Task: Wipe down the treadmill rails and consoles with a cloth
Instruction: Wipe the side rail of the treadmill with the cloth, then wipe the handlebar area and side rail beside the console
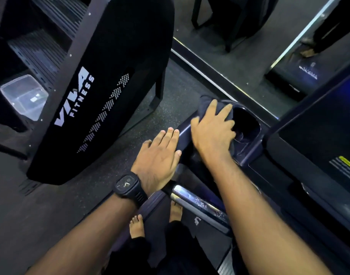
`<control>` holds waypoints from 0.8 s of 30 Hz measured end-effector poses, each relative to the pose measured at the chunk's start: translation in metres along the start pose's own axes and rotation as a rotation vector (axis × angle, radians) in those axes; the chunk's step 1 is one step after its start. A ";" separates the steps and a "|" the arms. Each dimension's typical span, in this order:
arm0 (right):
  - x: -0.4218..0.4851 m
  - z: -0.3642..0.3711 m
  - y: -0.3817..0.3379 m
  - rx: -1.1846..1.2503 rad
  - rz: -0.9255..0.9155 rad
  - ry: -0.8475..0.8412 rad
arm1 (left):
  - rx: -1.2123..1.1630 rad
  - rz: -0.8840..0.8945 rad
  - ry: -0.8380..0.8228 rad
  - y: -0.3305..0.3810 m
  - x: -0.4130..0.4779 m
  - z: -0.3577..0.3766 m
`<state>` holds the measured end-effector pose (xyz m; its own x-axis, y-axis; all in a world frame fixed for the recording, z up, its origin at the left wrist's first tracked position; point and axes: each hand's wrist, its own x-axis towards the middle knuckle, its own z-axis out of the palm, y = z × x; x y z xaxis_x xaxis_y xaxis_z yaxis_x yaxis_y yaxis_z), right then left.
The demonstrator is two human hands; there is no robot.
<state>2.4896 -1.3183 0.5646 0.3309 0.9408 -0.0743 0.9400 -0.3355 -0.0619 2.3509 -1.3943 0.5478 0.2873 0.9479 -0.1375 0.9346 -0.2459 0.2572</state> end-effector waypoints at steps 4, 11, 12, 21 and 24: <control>-0.026 0.009 0.006 -0.150 -0.148 0.113 | -0.010 0.047 0.000 -0.010 -0.009 -0.001; -0.035 0.008 0.040 -0.197 -0.376 0.144 | -0.025 0.083 -0.008 -0.014 -0.013 0.001; -0.043 0.012 0.048 -0.237 -0.435 0.156 | -0.024 0.086 -0.012 -0.014 -0.013 0.001; -0.070 0.010 0.121 -0.608 -0.917 0.143 | -0.023 0.114 -0.023 -0.018 -0.017 0.000; -0.077 0.015 0.119 -0.677 -0.898 0.126 | -0.001 0.125 -0.018 -0.021 -0.017 -0.001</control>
<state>2.5746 -1.4318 0.5477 -0.5165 0.8389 -0.1715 0.6809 0.5238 0.5119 2.3265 -1.4050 0.5453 0.4055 0.9059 -0.1219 0.8909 -0.3618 0.2747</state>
